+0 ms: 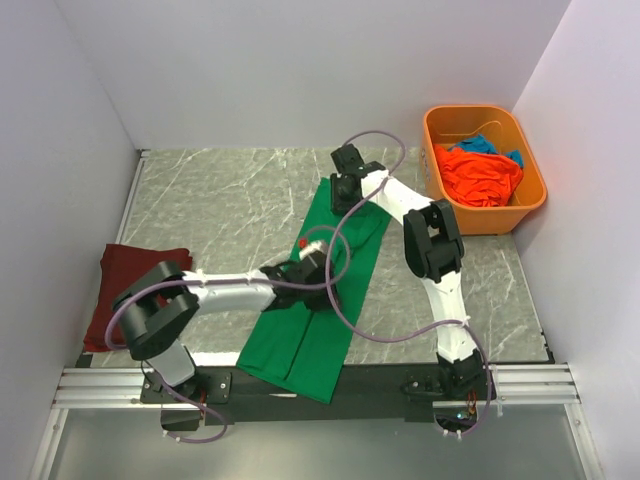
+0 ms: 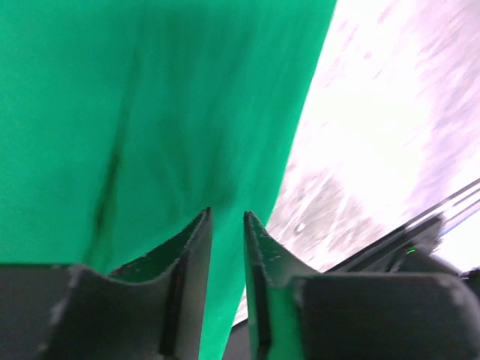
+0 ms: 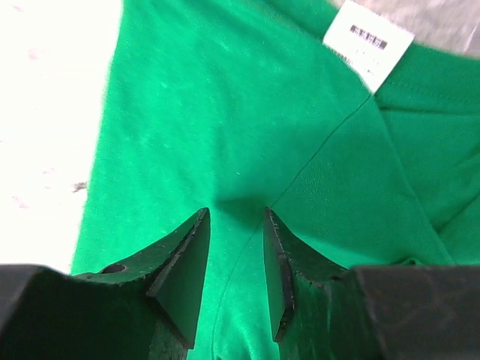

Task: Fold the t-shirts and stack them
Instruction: Fold the tshirt

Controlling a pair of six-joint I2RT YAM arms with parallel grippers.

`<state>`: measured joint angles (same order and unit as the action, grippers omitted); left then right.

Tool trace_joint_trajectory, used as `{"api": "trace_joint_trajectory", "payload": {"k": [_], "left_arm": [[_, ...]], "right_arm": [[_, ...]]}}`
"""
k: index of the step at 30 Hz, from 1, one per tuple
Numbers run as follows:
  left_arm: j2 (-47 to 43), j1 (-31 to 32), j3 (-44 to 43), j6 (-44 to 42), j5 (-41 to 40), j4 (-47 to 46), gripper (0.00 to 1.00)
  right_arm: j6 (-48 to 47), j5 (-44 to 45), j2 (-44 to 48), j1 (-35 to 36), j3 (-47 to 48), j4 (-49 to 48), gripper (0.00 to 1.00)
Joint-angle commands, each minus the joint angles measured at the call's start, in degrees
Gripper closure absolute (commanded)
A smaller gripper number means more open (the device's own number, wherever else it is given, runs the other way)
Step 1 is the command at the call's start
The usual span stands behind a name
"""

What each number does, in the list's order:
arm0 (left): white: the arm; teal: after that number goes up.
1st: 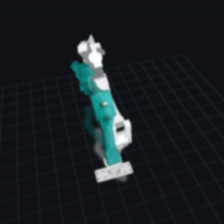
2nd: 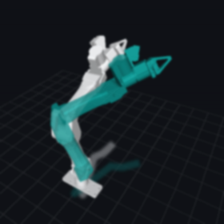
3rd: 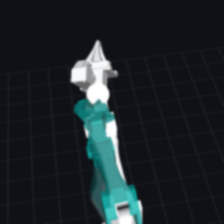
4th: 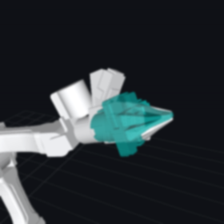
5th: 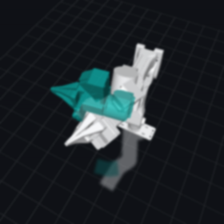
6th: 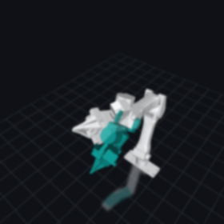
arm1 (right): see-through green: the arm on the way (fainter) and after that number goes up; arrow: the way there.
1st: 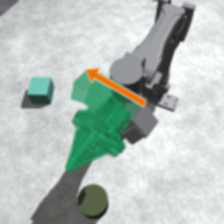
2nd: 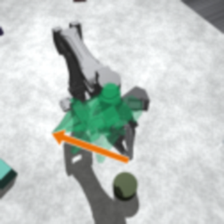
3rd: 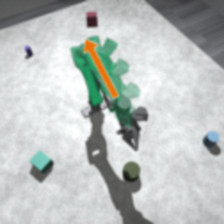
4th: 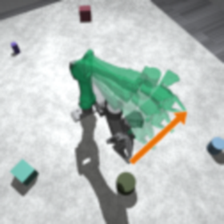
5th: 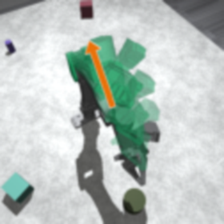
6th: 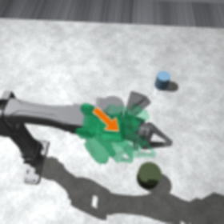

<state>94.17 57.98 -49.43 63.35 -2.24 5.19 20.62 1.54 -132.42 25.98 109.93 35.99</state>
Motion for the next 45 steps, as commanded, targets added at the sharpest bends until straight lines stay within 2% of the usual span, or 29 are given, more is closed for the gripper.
{"api": "trace_joint_trajectory", "payload": {"k": [1,3,7,8,11,13,15,16,18,20,21,22,25,36,45], "left_arm": [[-5.83,-4.53,-2.78,-3.23,1.27,0.52,0.7],[-8.2,-8.22,-3.3,-4.46,1.71,0.61,0.64],[-9.36,-15.16,-8.38,-8.93,2.76,0.36,0.47],[-8.14,-18.91,-9.19,-9.64,3.46,-0.7,0.44],[-1.92,-26.83,-15.85,-13.5,8.3,-1.51,0.41],[1.96,-29.22,-23.12,-18.49,7.34,0.16,0.4],[7.76,-31.78,-27.45,-23.07,10.14,0.52,0.39],[9.7,-32.31,-32.17,-27.1,10.59,1.3,0.38],[14.71,-33.63,-36.16,-32.47,12.07,2.62,0.36],[20.05,-34.85,-42.22,-35.56,14.27,3.59,0.33],[22.09,-35.3,-44.68,-37.23,18.02,6.12,0.33],[24.02,-35.47,-49.14,-40.21,18.5,7.54,0.33],[30.01,-35.83,-54.96,-44.88,19.72,11.58,0.32],[42.67,-36.62,-61.22,-47.97,25.61,12.65,0.34],[50.14,-36.09,-69.22,-48.06,25.98,15.99,0.39]], "right_arm": [[-0.68,-0.57,5.05,-1.28,2.75,-0.21,0.58],[0.12,-1.1,9.26,-2.59,1.26,-1.96,0.57],[3.36,-1.37,16.48,-4.79,-6.47,-5.92,0.57],[4.24,-1.28,17.62,-5.4,-7.96,-6.28,0.57],[7.06,-1.37,21.84,-7.25,-14.72,-8.38,0.57],[7.94,-1.28,24.83,-7.95,-20.07,-10.31,0.57],[8.47,-3.02,27.46,-8.31,-23.34,-12.33,0.57],[8.73,-3.56,28.26,-8.48,-26.05,-12.87,0.57],[9.17,-4.26,30.02,-8.92,-29.4,-13.92,0.57],[9.17,-4.7,31.16,-9.19,-31.52,-14.63,0.57],[9.35,-4.79,31.95,-9.19,-33.27,-15.15,0.57],[9.44,-4.62,32.22,-9.19,-34.07,-15.42,0.57],[9.79,-4.18,33.36,-9.45,-36.8,-16.3,0.58],[11.28,-3.12,33.98,-10.86,-44.01,-20.25,0.58],[11.46,-3.74,28.89,-13.06,-40.41,-19.81,0.58]]}}
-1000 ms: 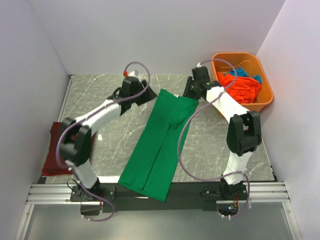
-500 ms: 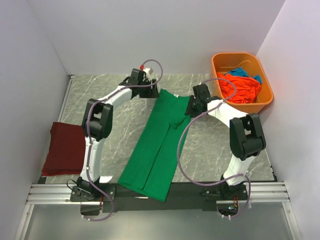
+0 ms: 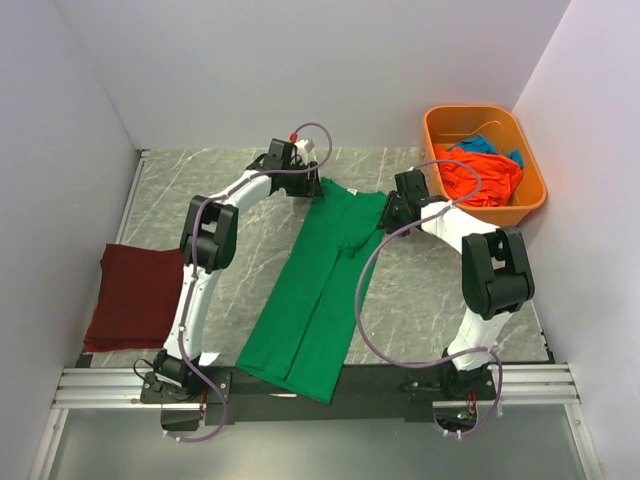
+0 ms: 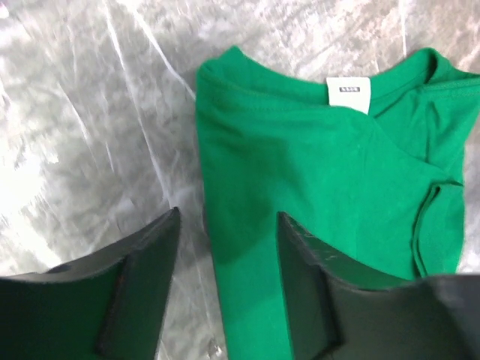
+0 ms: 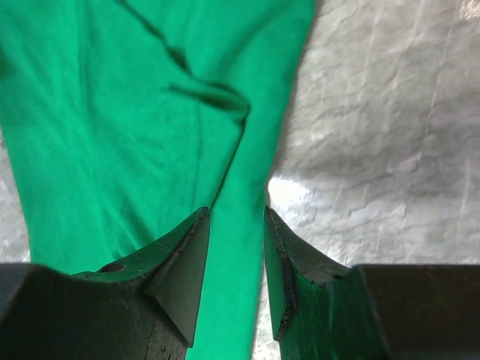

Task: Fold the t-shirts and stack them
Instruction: Fold the tshirt

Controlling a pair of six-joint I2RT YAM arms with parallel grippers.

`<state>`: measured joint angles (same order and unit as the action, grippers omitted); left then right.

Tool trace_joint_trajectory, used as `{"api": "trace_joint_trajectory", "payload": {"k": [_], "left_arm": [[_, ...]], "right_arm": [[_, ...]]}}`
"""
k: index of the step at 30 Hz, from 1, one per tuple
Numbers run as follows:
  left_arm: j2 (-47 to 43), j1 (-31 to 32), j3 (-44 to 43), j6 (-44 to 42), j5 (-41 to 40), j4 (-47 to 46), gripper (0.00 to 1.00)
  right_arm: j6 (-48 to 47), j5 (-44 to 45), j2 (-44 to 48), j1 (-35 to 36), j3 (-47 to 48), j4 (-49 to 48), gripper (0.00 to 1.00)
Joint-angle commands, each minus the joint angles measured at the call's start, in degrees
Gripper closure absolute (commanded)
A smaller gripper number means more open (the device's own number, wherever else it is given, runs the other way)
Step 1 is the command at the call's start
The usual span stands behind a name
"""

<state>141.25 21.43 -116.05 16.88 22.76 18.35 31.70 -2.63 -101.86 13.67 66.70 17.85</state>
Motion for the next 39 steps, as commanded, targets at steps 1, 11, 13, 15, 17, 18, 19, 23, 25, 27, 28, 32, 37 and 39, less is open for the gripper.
{"api": "trace_joint_trajectory", "payload": {"k": [1,11,13,15,17,18,19,23,25,27,28,32,37,39], "left_arm": [[3.59,0.63,-3.91,-1.59,0.62,3.44,0.42],[6.59,0.28,-6.38,4.46,-6.83,-1.02,1.0],[5.27,-1.12,-4.03,7.36,-10.35,-3.13,1.0],[2.55,-2.7,-1.65,11.13,-15.89,-6.3,1.0],[0.35,-6.11,1.08,13.95,-18.79,-7.8,1.0],[-0.18,-7.27,1.7,16.75,-20.29,-8.15,1.0],[-0.62,-8.41,2.49,18.26,-21.61,-8.15,1.0],[-0.37,-14.31,3.2,24.15,-22.59,-8.51,1.0],[1.38,-15.53,1.27,25.39,-22.59,-7.8,0.94],[2.8,-15.89,-1.53,25.74,-20.93,-7.19,0.82],[3.32,-15.98,-1.98,26.0,-20.57,-6.84,0.75],[1.14,-16.07,0.47,25.74,-17.67,-10.69,0.45],[-5.44,-16.59,4.07,25.04,-19.59,-10.18,0.3],[-8.08,-16.86,7.13,25.74,-21.35,-9.21,0.29]], "right_arm": [[0.38,0.26,-2.11,-0.66,3.17,-1.59,0.58],[-0.41,-0.97,-8.0,-1.19,12.31,1.4,0.58],[-0.68,-1.23,-9.23,-1.28,14.59,1.93,0.58],[-1.03,-1.67,-10.37,-1.19,17.31,2.54,0.57],[-1.47,-1.67,-11.94,-1.28,19.43,3.42,0.56],[-1.99,-1.76,-12.48,-1.19,21.61,4.12,0.56],[-2.17,-1.67,-13.0,-1.19,22.76,4.65,0.56],[-3.05,-1.76,-16.16,-1.1,28.12,6.67,0.55],[-3.49,-1.94,-16.7,-1.1,28.92,7.29,0.55],[-3.75,-2.02,-16.7,-1.19,29.02,7.2,0.55],[-3.84,-2.02,-16.53,-1.1,28.93,7.29,0.55],[-3.84,-3.16,-14.16,-1.02,25.34,6.33,0.55],[-3.4,-3.96,-9.76,1.0,19.1,2.9,0.55],[-3.66,-3.7,-9.76,2.41,19.35,3.07,0.55]]}}
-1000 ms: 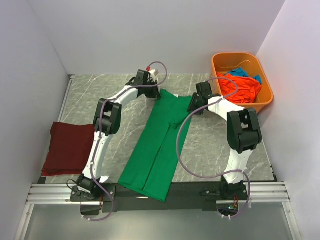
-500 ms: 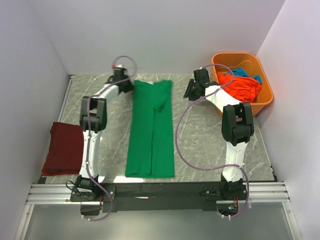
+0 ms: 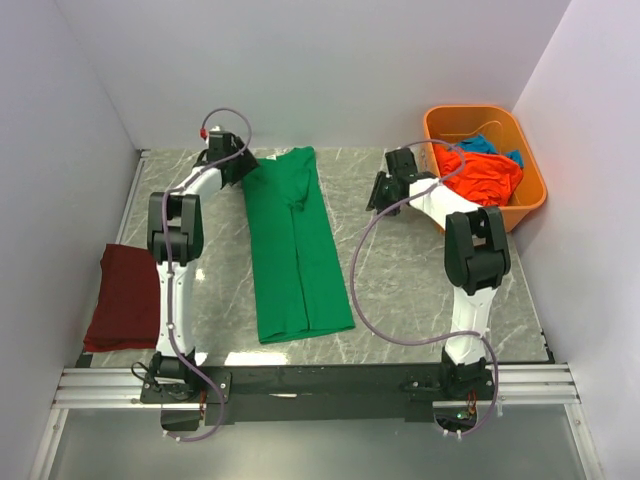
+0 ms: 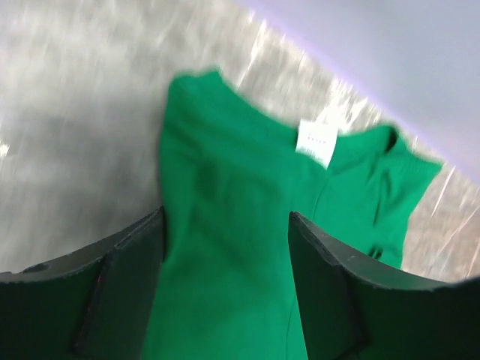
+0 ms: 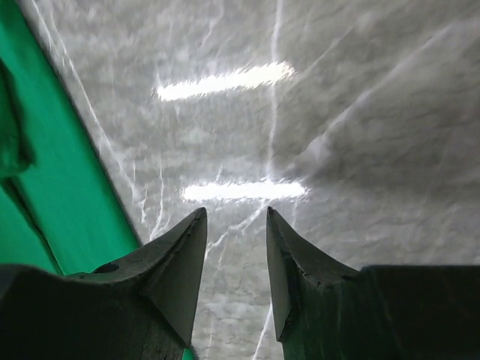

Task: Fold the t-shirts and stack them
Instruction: Fold the tshirt

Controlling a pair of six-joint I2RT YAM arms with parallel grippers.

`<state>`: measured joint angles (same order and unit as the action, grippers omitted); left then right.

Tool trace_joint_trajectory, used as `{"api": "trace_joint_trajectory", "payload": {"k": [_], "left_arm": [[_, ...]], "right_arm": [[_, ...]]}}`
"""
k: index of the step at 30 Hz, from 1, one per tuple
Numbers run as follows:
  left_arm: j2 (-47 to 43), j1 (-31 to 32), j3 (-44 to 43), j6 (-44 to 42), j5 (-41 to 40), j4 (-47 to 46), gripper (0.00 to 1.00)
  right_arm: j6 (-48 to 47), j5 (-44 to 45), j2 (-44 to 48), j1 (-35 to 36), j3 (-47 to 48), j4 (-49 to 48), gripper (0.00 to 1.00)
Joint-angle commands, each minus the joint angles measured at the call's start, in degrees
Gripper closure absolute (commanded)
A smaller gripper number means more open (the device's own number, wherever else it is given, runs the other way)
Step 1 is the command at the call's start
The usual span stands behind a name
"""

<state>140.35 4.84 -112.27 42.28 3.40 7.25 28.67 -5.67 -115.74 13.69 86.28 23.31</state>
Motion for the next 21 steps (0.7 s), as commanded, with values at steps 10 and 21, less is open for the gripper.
{"api": "trace_joint_trajectory", "payload": {"k": [10,21], "left_arm": [[-30.46,2.18,27.53,7.2,-9.71,7.94,0.44],[-49.55,13.17,58.38,17.83,-5.24,0.31,0.67]], "right_arm": [[0.69,0.14,3.78,10.21,1.68,-5.03,0.56],[10.43,-14.35,-9.4,13.29,12.24,-21.62,0.72]]}}
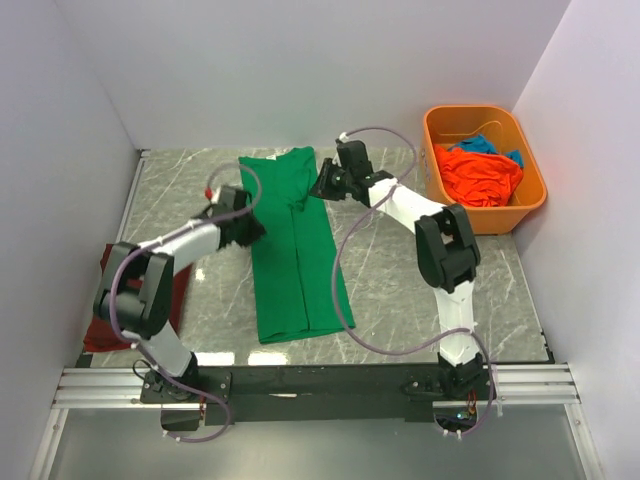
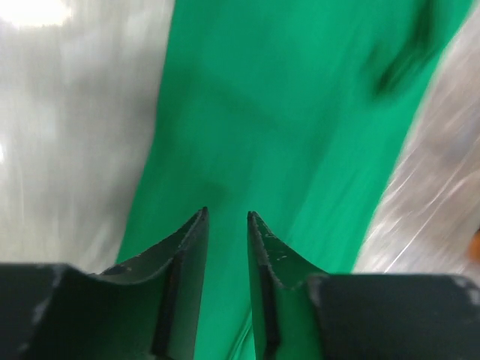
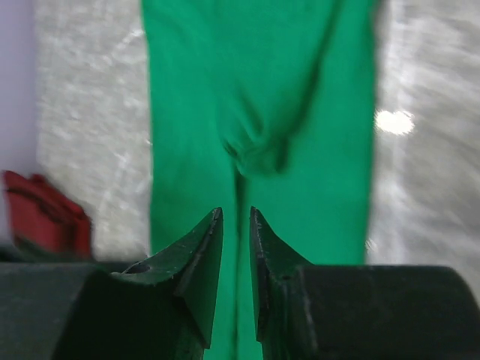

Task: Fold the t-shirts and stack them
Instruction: Fold the tshirt

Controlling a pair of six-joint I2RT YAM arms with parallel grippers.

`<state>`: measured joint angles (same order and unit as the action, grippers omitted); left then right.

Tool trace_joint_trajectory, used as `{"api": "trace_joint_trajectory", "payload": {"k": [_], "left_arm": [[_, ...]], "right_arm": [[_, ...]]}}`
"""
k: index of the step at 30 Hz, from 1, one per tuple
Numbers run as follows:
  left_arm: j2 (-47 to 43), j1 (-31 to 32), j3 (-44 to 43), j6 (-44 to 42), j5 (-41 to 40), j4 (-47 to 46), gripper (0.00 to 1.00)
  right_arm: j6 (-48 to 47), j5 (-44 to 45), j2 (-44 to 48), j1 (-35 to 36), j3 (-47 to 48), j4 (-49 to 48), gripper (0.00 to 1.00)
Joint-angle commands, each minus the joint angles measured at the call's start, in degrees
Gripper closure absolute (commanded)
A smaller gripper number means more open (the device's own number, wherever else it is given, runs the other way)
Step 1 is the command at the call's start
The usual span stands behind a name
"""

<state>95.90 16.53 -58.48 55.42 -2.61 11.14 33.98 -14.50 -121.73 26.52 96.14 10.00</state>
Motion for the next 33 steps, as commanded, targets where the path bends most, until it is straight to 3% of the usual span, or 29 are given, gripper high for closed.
{"api": "trace_joint_trajectory", "payload": {"k": [1,6,15,33], "left_arm": [[-7.02,3.48,5.73,4.87,0.77,-4.01,0.69],[-10.28,8.42,11.18,6.71,-0.81,-2.35,0.72],[-15.65,9.48,16.91,5.32,0.33,-0.86,0.74],[-12.93,9.48,16.47,2.68,1.82,-0.15,0.77]], "right_arm": [[6.35,-6.32,-5.34,0.98,2.91,-9.72,0.73],[11.46,-4.93,-10.18,3.71,8.44,-15.53,0.73],[14.36,4.03,-18.36,6.35,19.35,-10.44,0.74],[14.8,12.39,-12.66,3.89,6.88,-12.1,0.74]]}}
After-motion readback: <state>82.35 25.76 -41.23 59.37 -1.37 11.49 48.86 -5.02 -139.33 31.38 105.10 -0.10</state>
